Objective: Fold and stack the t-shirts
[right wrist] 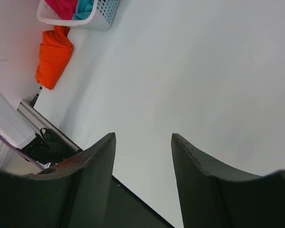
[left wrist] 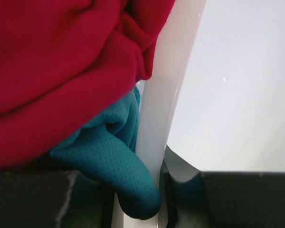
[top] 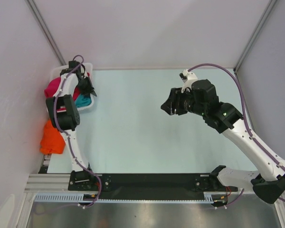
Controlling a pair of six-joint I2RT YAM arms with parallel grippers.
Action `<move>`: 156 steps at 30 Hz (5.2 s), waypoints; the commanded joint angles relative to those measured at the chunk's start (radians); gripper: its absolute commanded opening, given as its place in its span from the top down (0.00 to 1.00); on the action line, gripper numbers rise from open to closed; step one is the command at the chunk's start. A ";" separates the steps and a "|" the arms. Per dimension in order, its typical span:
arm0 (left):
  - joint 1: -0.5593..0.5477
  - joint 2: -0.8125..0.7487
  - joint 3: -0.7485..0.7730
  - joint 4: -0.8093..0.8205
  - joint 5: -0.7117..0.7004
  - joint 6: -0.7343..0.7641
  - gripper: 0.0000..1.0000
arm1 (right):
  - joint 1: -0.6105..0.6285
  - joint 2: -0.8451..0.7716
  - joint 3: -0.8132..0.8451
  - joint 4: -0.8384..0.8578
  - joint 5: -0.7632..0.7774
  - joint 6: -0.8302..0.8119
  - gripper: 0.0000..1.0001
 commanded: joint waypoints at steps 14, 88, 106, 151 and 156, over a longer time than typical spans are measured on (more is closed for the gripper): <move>0.171 -0.161 -0.306 0.031 0.006 -0.102 0.42 | 0.038 0.001 0.022 0.059 -0.017 -0.009 0.44; 0.004 -0.582 -0.447 0.344 -0.521 -0.213 0.03 | 0.089 0.057 -0.052 0.088 -0.015 -0.016 0.45; 0.162 -0.471 -0.438 0.298 -0.504 -0.341 0.04 | 0.089 0.118 -0.007 0.022 -0.026 -0.062 0.45; -0.064 -0.730 -0.424 0.659 -0.345 -0.189 1.00 | 0.265 0.385 0.184 -0.038 -0.008 -0.050 0.48; -0.119 -0.729 -0.449 0.696 0.014 -0.166 1.00 | 0.253 0.366 0.180 -0.049 0.052 -0.050 0.47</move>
